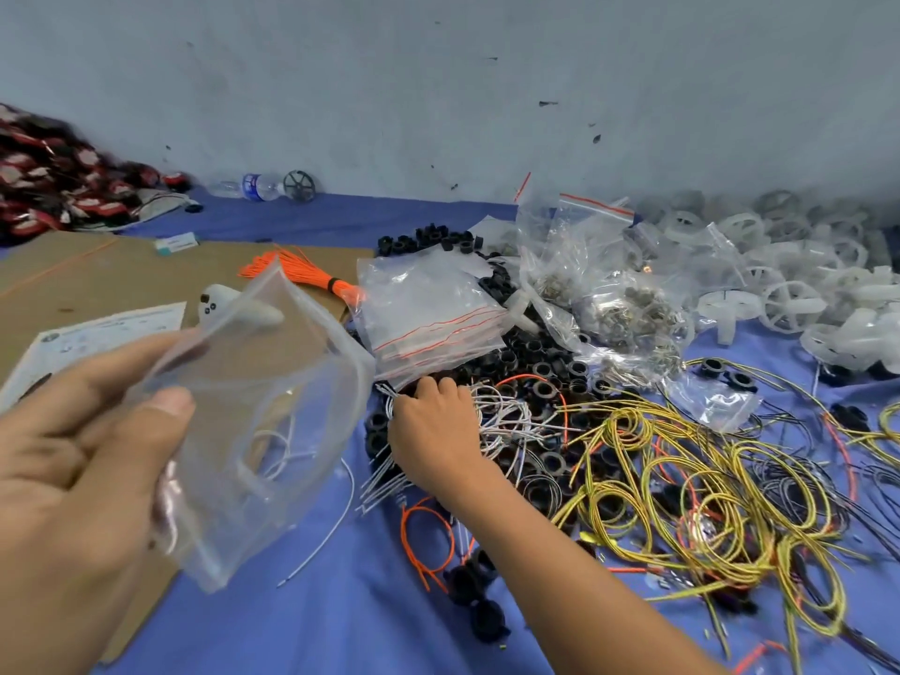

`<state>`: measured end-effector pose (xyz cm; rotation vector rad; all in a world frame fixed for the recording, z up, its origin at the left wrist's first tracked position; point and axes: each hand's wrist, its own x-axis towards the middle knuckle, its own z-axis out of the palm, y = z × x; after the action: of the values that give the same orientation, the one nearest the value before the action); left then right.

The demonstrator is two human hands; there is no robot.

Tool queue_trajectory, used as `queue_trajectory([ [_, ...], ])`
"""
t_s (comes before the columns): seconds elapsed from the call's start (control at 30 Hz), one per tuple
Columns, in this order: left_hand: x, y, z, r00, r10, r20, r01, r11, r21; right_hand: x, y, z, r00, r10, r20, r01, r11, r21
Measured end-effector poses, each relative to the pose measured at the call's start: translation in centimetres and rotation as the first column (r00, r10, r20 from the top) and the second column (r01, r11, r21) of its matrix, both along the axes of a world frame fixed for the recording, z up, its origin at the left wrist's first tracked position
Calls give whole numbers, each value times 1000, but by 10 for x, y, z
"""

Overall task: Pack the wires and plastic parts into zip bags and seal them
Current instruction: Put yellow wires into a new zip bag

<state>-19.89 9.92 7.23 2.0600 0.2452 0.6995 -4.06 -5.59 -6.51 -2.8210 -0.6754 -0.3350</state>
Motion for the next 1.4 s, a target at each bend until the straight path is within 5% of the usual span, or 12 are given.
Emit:
queue_trajectory([
  [0.17, 8, -24, -6, 991, -57, 124, 59, 998, -16, -2, -38, 36, 983, 33, -178, 67, 848, 525],
  [0.27, 17, -43, 4, 989, -94, 110, 100, 994, -53, -17, -93, 68, 956, 109, -272, 161, 581, 798],
  [0.33, 26, -54, 3, 986, -131, 107, 135, 991, -26, -36, -129, 88, 931, 192, -310, 249, 287, 925],
  [0.43, 44, -77, -2, 979, -162, 126, 157, 987, 45, -68, -167, 112, 856, 442, -267, 348, -111, 931],
  [0.53, 55, -108, -7, 976, -209, 63, 200, 972, 126, -99, -182, 125, 705, 680, -203, 482, -249, 840],
  [0.7, 48, -150, -19, 942, -309, -134, 337, 854, 396, -127, -176, 105, 547, 703, -454, 683, -61, 728],
  [0.9, 28, -164, -32, 878, -420, -228, 478, 770, 422, -133, -168, 91, 604, 588, -538, 719, -111, 686],
  [0.93, 27, -163, -32, 875, -428, -225, 484, 773, 410, -136, -169, 91, 629, 514, -584, 678, 7, 735],
  [1.0, 28, -159, -30, 860, -469, -202, 511, 778, 365, -141, -175, 88, 786, 159, -598, 445, 526, 725],
  [1.07, 31, -153, -27, 856, -494, -156, 517, 796, 315, -145, -180, 86, 945, -86, -316, 230, 860, 455],
  [1.27, 51, -129, -5, 921, -390, -3, 389, 918, 77, -156, -200, 98, 990, -120, -68, 125, 569, 813],
  [1.4, 65, -106, 12, 914, -403, -37, 405, 914, 31, -138, -242, 83, 950, -267, -160, 300, 647, 701],
])
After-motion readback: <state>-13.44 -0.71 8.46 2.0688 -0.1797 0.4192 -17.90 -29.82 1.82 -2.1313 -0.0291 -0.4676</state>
